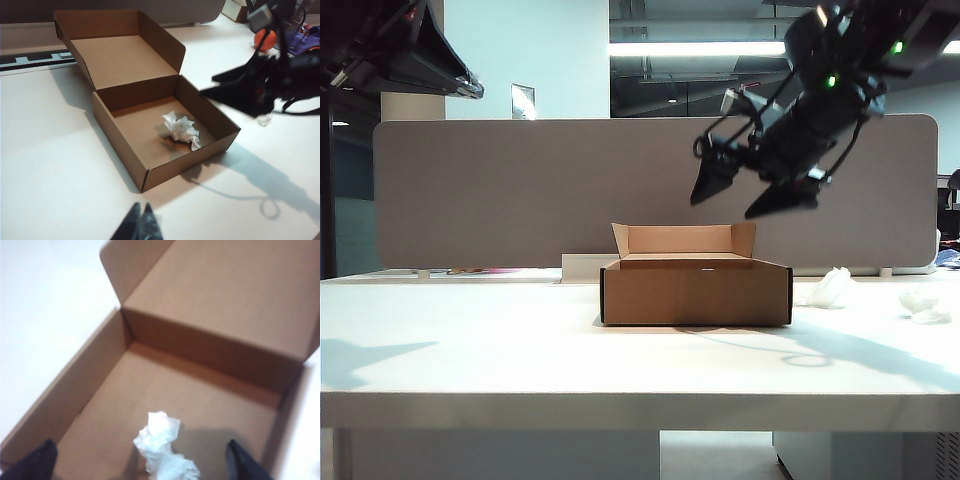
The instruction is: Pick up all the paper balls on the table and put them in the paper box.
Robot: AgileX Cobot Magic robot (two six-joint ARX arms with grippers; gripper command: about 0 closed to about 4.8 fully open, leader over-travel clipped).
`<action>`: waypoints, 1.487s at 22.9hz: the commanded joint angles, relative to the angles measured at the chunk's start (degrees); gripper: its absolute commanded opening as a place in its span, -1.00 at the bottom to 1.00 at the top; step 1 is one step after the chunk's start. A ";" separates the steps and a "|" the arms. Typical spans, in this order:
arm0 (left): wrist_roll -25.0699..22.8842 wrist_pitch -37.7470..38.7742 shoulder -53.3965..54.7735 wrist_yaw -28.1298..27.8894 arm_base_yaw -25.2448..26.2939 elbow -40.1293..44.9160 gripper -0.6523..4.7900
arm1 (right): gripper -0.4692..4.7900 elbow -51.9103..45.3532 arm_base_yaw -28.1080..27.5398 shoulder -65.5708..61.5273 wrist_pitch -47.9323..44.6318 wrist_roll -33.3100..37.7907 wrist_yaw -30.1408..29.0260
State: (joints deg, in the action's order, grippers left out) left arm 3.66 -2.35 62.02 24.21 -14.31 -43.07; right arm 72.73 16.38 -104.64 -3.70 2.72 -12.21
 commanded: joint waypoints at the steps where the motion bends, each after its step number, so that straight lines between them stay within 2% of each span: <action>1: -0.26 0.13 -0.09 0.04 0.11 -0.31 -0.78 | 1.00 0.26 -1.77 2.19 1.18 -2.58 8.79; 4: -0.26 0.11 -0.09 0.04 0.11 -0.31 -0.78 | 1.00 0.26 -4.37 2.78 4.00 -2.89 12.24; 9: -0.24 0.35 -0.09 0.04 0.09 -0.31 -0.78 | 1.00 0.22 -12.68 2.64 16.28 -2.75 13.66; 15: -0.26 0.72 -0.09 0.04 0.09 -0.31 -0.78 | 1.00 0.20 -18.97 2.34 20.70 -2.75 13.66; 26: -0.26 2.36 -0.09 0.02 0.09 -0.31 -0.78 | 1.00 0.20 -19.19 -4.98 22.88 -2.75 13.55; 28: -0.26 2.51 -0.09 0.02 0.11 -0.31 -0.78 | 0.76 0.20 -19.19 -6.14 23.23 -2.75 13.55; 29: -0.26 2.60 -0.09 0.02 0.09 -0.31 -0.78 | 0.39 0.20 -19.19 -6.71 23.45 -2.75 13.55; 30: -0.26 2.62 -0.09 0.02 0.09 -0.31 -0.78 | 0.26 0.20 -19.19 -6.88 23.52 -2.75 13.57; 32: -0.26 2.71 -0.09 0.02 0.09 -0.31 -0.78 | -0.30 0.20 -19.19 -6.95 23.04 -2.78 13.57; 34: -0.26 2.71 -0.09 0.00 0.09 -0.31 -0.78 | -0.54 0.24 -19.19 -6.75 22.73 -2.78 13.53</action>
State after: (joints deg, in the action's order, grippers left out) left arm 3.64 0.75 62.04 24.21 -14.31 -43.07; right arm 72.84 -2.79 -111.48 19.11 0.10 1.13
